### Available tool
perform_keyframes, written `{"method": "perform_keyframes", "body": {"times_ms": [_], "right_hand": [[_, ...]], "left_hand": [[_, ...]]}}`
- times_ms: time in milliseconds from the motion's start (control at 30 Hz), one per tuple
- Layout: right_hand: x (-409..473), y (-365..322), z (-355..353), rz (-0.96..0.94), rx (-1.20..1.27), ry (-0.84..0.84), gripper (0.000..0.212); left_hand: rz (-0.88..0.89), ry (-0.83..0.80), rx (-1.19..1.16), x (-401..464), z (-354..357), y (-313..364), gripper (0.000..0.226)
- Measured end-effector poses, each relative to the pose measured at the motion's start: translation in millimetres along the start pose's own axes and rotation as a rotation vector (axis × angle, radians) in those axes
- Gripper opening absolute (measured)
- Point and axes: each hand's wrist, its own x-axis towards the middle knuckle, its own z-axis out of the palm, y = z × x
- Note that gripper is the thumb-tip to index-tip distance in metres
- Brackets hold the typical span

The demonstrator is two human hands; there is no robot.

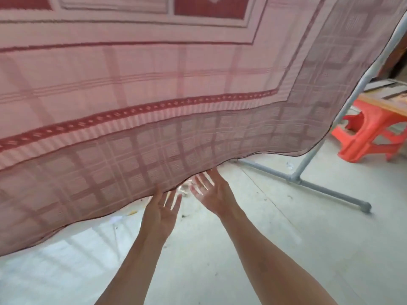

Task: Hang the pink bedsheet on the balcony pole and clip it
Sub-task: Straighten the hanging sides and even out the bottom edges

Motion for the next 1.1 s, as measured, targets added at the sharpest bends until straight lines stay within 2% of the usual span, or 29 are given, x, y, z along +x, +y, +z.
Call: {"method": "perform_keyframes", "body": {"times_ms": [67, 167, 333, 433, 500, 633, 700, 767, 867, 1000, 1100], "right_hand": [[16.1, -22.4, -15.6, 0.026, 0.045, -0.031, 0.015], [35.7, -60.6, -38.2, 0.037, 0.148, -0.062, 0.018], [65.7, -129.7, -65.2, 0.007, 0.204, -0.104, 0.045], [78.1, -170.1, -76.1, -0.054, 0.217, -0.114, 0.02], [83.7, -195.9, -82.5, -0.121, 0.239, -0.051, 0.024], [101.4, -242.5, -105.0, -0.229, 0.321, -0.023, 0.015], [105.9, -261.4, -118.0, -0.286, 0.27, 0.011, 0.02], [108.3, -271.5, -130.7, -0.319, 0.203, 0.061, 0.025], [110.6, -269.3, -149.6, -0.321, 0.199, 0.095, 0.018], [111.6, -279.3, -152.3, -0.353, 0.131, 0.142, 0.031], [108.3, -285.2, -152.1, -0.367, 0.098, 0.176, 0.029]], "left_hand": [[0.042, -0.028, 0.025, 17.7, 14.7, -26.8, 0.015], [0.106, 0.021, 0.03, 36.3, 35.4, -57.6, 0.011], [0.224, 0.15, 0.002, 53.0, 58.4, -75.3, 0.01], [0.239, 0.174, 0.059, 67.3, 71.8, -86.2, 0.009], [0.228, 0.176, 0.098, 77.3, 85.9, -98.9, 0.01], [0.247, 0.214, 0.068, 99.4, 108.9, -120.9, 0.012], [0.278, 0.254, 0.051, 110.7, 109.6, -124.0, 0.014], [0.303, 0.294, 0.089, 117.7, 109.8, -126.3, 0.015], [0.334, 0.344, 0.093, 123.0, 112.1, -130.8, 0.015], [0.335, 0.357, 0.117, 124.1, 115.8, -139.3, 0.011], [0.323, 0.377, 0.082, 122.0, 119.6, -147.3, 0.009]]}}
